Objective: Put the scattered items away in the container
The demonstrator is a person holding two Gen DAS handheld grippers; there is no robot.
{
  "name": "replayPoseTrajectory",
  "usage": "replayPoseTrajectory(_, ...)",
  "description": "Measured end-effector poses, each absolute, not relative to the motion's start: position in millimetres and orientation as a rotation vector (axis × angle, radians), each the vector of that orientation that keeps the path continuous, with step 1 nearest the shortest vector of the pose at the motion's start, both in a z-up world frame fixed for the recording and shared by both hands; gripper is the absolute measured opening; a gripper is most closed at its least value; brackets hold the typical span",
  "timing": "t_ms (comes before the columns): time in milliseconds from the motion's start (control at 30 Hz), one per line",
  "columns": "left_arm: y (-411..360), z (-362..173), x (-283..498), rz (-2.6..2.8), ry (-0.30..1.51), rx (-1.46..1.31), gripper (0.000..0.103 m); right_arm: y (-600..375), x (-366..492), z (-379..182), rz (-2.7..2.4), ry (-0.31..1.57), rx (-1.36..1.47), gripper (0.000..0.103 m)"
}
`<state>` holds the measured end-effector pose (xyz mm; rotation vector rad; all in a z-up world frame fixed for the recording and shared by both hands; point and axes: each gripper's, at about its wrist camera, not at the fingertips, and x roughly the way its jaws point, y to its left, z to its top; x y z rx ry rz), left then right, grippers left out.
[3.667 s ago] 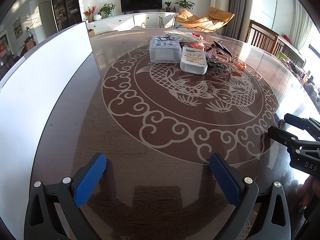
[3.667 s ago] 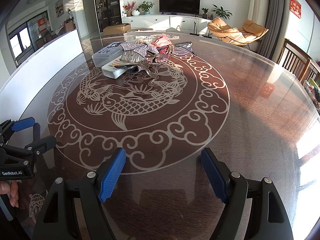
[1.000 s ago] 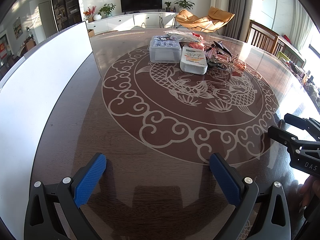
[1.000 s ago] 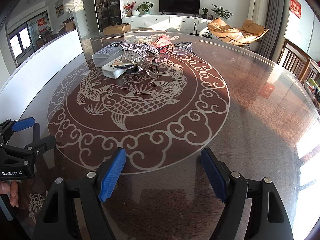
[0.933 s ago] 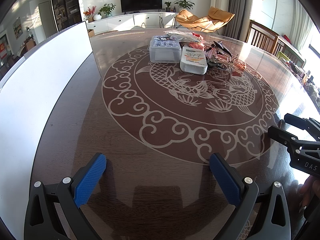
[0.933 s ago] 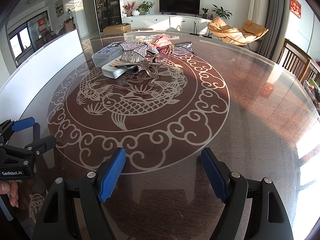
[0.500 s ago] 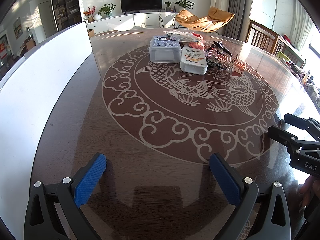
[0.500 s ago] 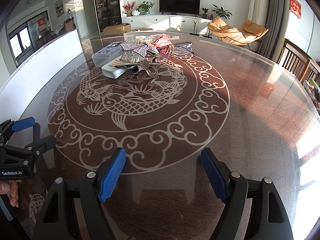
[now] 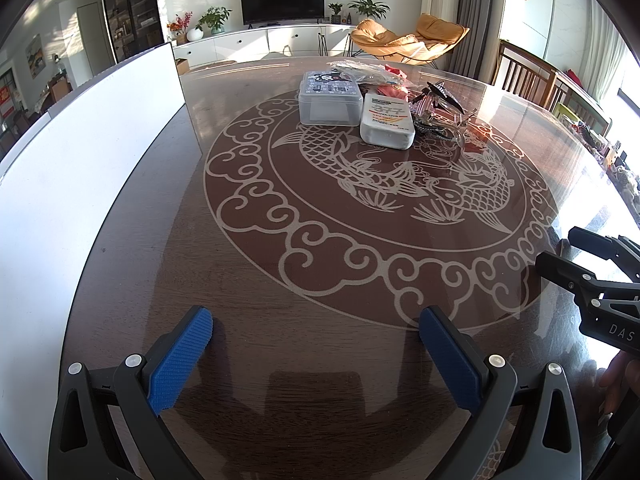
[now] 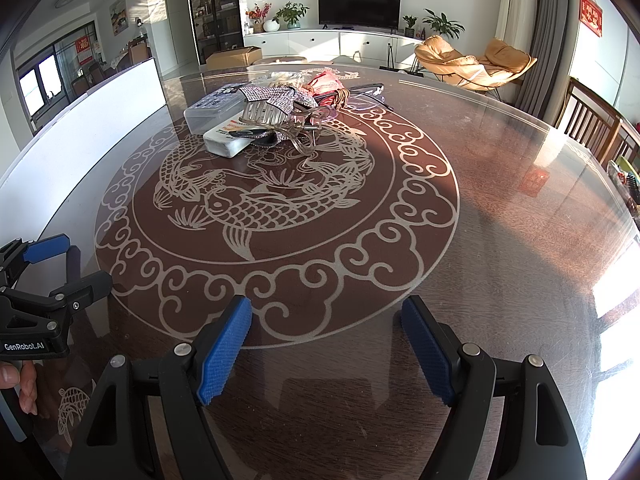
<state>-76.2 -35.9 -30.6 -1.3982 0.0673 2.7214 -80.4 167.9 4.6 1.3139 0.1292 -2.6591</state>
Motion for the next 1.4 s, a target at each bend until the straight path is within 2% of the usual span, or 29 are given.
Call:
replayPoseTrajectory(1133, -35.0, -32.1, -77.9, 2.711, 0.067, -1.411, 0.103, 168.4, -80.4, 4.7, -2.659, 0.129, 1.314, 0.078)
replayPoseTrajectory(1400, -33.7, -31.1, -77.6, 2.622, 0.103, -1.488, 0.103, 168.5, -80.5, 4.7, -2.658, 0.129, 1.314, 0.078)
